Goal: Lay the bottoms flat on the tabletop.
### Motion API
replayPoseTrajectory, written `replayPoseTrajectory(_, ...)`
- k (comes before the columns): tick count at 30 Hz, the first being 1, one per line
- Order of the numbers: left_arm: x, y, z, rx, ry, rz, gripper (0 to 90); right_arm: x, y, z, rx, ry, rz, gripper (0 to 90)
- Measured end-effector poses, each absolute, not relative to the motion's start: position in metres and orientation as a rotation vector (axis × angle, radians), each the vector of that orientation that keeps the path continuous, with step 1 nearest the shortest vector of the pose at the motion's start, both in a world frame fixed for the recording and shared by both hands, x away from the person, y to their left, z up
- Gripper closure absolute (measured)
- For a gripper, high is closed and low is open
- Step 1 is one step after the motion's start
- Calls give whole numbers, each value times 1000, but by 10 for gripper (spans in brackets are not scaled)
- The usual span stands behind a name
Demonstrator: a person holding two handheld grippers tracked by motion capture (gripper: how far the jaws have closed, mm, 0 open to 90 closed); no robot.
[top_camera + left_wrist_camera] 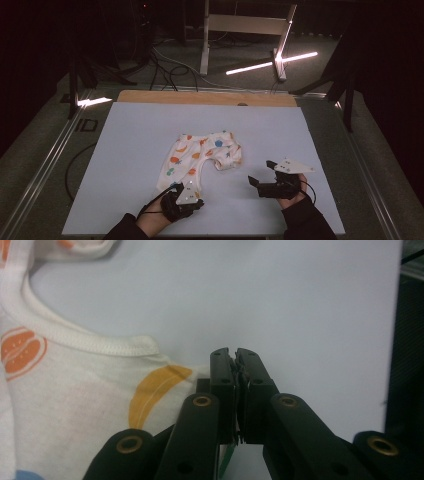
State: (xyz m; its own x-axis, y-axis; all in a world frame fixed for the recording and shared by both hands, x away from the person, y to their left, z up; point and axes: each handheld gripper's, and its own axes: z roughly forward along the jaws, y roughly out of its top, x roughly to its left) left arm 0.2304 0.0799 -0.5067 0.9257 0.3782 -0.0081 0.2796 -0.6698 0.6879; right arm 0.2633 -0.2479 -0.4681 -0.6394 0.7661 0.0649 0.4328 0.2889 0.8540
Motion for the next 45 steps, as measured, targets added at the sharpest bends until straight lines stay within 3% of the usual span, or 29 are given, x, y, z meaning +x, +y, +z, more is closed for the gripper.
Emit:
replayPoseTrajectory(14, 228, 61, -512, 2358, 436, 100, 864, 264, -248, -468, 1090, 2204, 1309, 124)
replayPoseTrajectory(18, 230, 62, -513, 2364, 419, 46, 812, 264, -248, -469, 1087, 2208, 1301, 124)
replayPoseTrajectory(21, 228, 64, -508, 2345, 389, 12, 657, 264, -248, -469, 1093, 2209, 1305, 124)
replayPoseTrajectory(25, 226, 75, -486, 2250, 381, 43, 356, 263, -249, -467, 1081, 2197, 1310, 124)
replayPoseTrajectory(28, 229, 93, -462, 2170, 392, 78, 196, 264, -249, -466, 1078, 2190, 1310, 124)
replayPoseTrajectory(33, 233, 122, -442, 2100, 405, 171, 122, 265, -248, -465, 1088, 2184, 1316, 124)
replayPoseTrajectory(37, 233, 146, -446, 2080, 461, 183, 174, 265, -248, -466, 1092, 2189, 1312, 124)
replayPoseTrajectory(45, 224, 185, -480, 2189, 466, 172, 695, 265, -247, -467, 1089, 2196, 1298, 125)
